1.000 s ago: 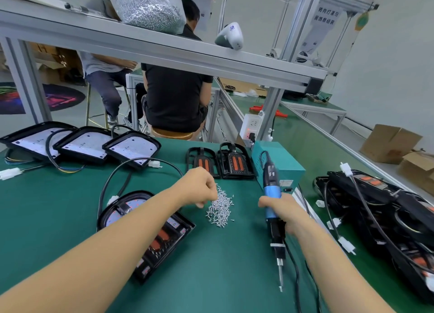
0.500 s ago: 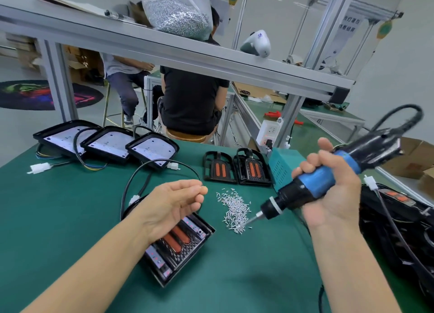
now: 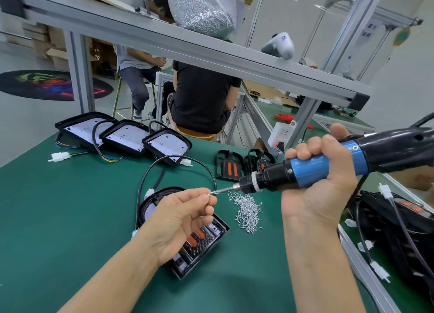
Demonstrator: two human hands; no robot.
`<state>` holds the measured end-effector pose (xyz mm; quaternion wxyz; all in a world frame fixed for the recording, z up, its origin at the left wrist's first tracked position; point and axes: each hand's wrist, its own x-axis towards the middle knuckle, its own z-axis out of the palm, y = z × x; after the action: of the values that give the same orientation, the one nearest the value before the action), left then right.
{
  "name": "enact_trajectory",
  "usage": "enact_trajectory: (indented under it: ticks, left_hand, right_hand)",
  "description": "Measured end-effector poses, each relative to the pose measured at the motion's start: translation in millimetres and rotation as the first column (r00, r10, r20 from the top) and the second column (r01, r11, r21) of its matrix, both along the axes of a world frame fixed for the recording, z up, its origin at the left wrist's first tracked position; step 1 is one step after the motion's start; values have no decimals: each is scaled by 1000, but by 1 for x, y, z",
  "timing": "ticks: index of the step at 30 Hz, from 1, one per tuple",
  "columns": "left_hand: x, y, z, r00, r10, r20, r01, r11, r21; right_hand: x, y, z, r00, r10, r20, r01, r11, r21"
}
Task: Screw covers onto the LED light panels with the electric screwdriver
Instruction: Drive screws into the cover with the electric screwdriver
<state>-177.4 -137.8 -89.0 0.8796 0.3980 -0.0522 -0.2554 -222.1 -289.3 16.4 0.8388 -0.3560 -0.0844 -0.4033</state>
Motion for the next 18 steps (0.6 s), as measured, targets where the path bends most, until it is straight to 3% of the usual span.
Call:
enact_trajectory:
  ticks: [14,18]
  left_hand:
    - [1,-3,1,996,75,40,-75,997,6]
    - [6,-18,10,991,103,89,-113,986,119]
  right_hand:
    - [0,-3,-3,999,-39,-3,39,999,-38]
    - [1,-13,-2,997,-79,-10,79,997,-12]
